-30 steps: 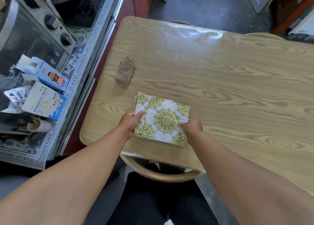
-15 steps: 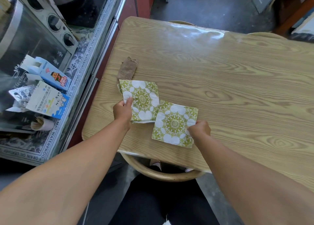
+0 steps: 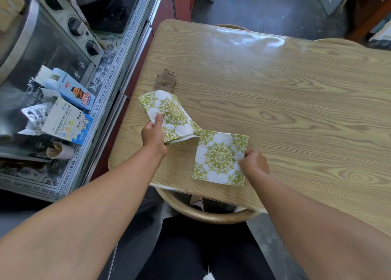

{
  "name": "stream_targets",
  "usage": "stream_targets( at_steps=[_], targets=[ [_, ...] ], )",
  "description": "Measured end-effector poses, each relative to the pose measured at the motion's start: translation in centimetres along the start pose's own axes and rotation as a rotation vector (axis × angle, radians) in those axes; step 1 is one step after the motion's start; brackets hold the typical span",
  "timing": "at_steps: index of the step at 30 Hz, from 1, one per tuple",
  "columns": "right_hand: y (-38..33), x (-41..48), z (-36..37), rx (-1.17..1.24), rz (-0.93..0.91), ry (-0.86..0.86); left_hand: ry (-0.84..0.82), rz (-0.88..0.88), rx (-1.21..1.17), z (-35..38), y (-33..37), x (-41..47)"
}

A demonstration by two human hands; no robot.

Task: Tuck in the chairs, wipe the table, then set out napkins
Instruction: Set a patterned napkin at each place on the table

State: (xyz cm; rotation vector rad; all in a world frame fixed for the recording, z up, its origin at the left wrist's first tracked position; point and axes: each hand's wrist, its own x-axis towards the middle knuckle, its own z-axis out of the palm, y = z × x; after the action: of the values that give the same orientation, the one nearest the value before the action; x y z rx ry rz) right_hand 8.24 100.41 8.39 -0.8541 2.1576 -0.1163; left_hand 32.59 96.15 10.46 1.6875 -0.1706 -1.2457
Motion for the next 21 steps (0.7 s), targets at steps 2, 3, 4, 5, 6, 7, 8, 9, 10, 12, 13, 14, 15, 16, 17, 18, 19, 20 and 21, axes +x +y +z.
stream_targets(
  at_steps=[2,3,4,5,6,7,8,9,10,12,13,14,15,16,17,18,19,20,21],
  targets=[
    [0.1,-0.1,0.0,-0.009,-0.013,0.004,-0.008,0.002,-0.007,0.0,0.0,0.1],
    [0.0,-0.2,0.0,-0.009,-0.02,-0.005,-0.013,0.001,-0.005,0.0,0.1,0.2],
    [0.0,-0.3,0.0,-0.009,-0.026,-0.015,-0.02,-0.001,-0.006,0.1,0.1,0.1],
    [0.0,-0.4,0.1,-0.003,-0.03,-0.021,-0.029,-0.004,-0.01,0.3,0.1,0.1],
    [-0.1,-0.4,0.1,0.002,-0.032,-0.023,-0.037,-0.007,-0.013,0.4,0.1,0.1],
    [-0.1,-0.4,0.1,0.003,-0.031,-0.023,-0.045,-0.01,-0.019,0.6,0.0,0.1],
    [-0.1,-0.4,0.1,0.0,-0.028,-0.022,-0.051,-0.015,-0.026,0.7,0.0,0.0],
    [-0.1,-0.4,0.2,-0.004,-0.024,-0.02,-0.058,-0.019,-0.035,0.8,0.0,0.0],
    [-0.1,-0.3,0.2,-0.01,-0.019,-0.02,-0.064,-0.023,-0.04,1.0,0.1,-0.1],
    [0.0,-0.3,0.3,-0.027,-0.015,-0.022,-0.069,-0.024,-0.047,1.3,0.1,-0.1],
    [0.0,-0.3,0.3,-0.033,-0.016,-0.022,-0.072,-0.025,-0.052,1.5,0.1,-0.1],
    [0.0,-0.2,0.4,-0.039,-0.015,-0.021,-0.078,-0.027,-0.055,1.7,0.2,-0.2],
    [0.0,-0.2,0.5,-0.044,-0.015,-0.021,-0.084,-0.029,-0.06,1.9,0.3,-0.2],
    [0.0,-0.1,0.5,-0.049,-0.014,-0.021,-0.091,-0.03,-0.063,2.1,0.3,-0.3],
    [0.0,0.0,0.6,-0.054,-0.013,-0.017,-0.095,-0.031,-0.065,2.3,0.4,-0.4],
    [0.0,0.1,0.7,-0.061,-0.012,-0.014,-0.097,-0.031,-0.066,2.5,0.4,-0.4],
    [0.0,0.1,0.7,-0.075,-0.008,-0.013,-0.099,-0.031,-0.065,2.6,0.4,-0.4],
    [0.0,0.2,0.7,-0.087,-0.006,-0.014,-0.102,-0.031,-0.062,2.7,0.5,-0.4],
    [0.0,0.3,0.7,-0.099,-0.006,-0.015,-0.104,-0.033,-0.059,2.8,0.4,-0.3]
  ],
)
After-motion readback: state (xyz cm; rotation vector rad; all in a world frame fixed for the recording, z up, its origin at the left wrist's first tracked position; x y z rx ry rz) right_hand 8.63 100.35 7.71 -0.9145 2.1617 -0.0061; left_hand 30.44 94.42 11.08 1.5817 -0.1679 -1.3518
